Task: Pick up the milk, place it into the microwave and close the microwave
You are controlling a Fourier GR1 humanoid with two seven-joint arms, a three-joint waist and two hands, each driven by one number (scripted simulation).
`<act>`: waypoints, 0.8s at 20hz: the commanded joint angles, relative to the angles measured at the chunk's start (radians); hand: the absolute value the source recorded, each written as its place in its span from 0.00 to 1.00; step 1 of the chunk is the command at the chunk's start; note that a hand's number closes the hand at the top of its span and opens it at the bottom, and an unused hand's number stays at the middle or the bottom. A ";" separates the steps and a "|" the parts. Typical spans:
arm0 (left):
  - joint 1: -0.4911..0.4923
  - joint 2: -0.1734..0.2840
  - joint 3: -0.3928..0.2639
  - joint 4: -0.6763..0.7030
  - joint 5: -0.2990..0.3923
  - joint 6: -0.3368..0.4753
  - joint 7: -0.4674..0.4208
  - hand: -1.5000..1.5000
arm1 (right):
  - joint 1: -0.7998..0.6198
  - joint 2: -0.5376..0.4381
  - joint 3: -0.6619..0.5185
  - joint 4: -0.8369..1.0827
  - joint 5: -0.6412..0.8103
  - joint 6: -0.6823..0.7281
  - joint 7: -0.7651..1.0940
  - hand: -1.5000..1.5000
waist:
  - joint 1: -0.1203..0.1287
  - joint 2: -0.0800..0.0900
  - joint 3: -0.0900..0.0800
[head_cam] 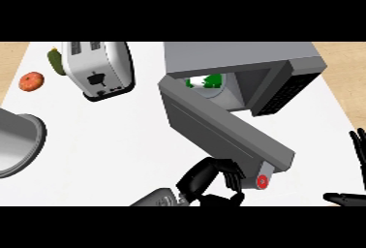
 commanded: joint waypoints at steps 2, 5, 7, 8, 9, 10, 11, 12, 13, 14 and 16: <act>-0.122 -0.012 -0.003 0.016 0.110 0.046 0.011 1.00 | -0.058 -0.008 0.016 -0.050 -0.026 0.048 0.020 0.00 | -0.037 0.012 -0.001; -0.178 -0.011 0.003 0.026 0.134 0.102 0.013 1.00 | -0.028 -0.030 0.034 -0.065 -0.030 0.088 0.023 0.00 | -0.072 0.013 -0.001; -0.204 -0.011 0.003 0.020 0.132 0.148 -0.019 1.00 | -0.033 -0.030 0.049 -0.082 -0.034 0.092 0.037 0.00 | -0.092 0.013 -0.002; -0.243 -0.011 0.024 0.042 0.140 0.143 -0.023 1.00 | -0.063 -0.042 0.037 -0.079 -0.041 0.080 0.050 0.00 | -0.085 0.020 -0.001; -0.254 -0.011 0.027 0.047 0.151 0.154 -0.019 1.00 | -0.065 -0.041 0.055 -0.101 -0.037 0.092 0.052 0.00 | -0.100 0.020 -0.002; -0.267 -0.011 0.030 0.067 0.158 0.159 -0.026 1.00 | -0.072 -0.045 0.056 -0.106 -0.044 0.089 0.071 0.00 | -0.102 0.023 -0.003; -0.291 -0.011 0.030 0.072 0.164 0.172 -0.015 1.00 | -0.062 -0.056 0.052 -0.103 -0.050 0.103 0.069 0.00 | -0.120 0.023 -0.001; -0.318 -0.011 0.035 0.077 0.176 0.174 -0.009 1.00 | -0.089 -0.057 0.058 -0.109 -0.040 0.087 0.075 0.00 | -0.117 0.028 0.000; -0.327 -0.011 0.043 0.095 0.187 0.183 -0.009 1.00 | -0.080 -0.065 0.056 -0.125 -0.047 0.092 0.080 0.00 | -0.141 0.029 -0.001; -0.349 -0.011 0.055 0.090 0.201 0.192 -0.012 1.00 | -0.100 -0.072 0.049 -0.129 -0.062 0.100 0.086 0.00 | -0.144 0.030 0.000; -0.381 -0.012 0.058 0.109 0.217 0.199 -0.012 1.00 | -0.103 -0.063 0.048 -0.129 -0.074 0.097 0.083 0.00 | -0.167 0.038 0.003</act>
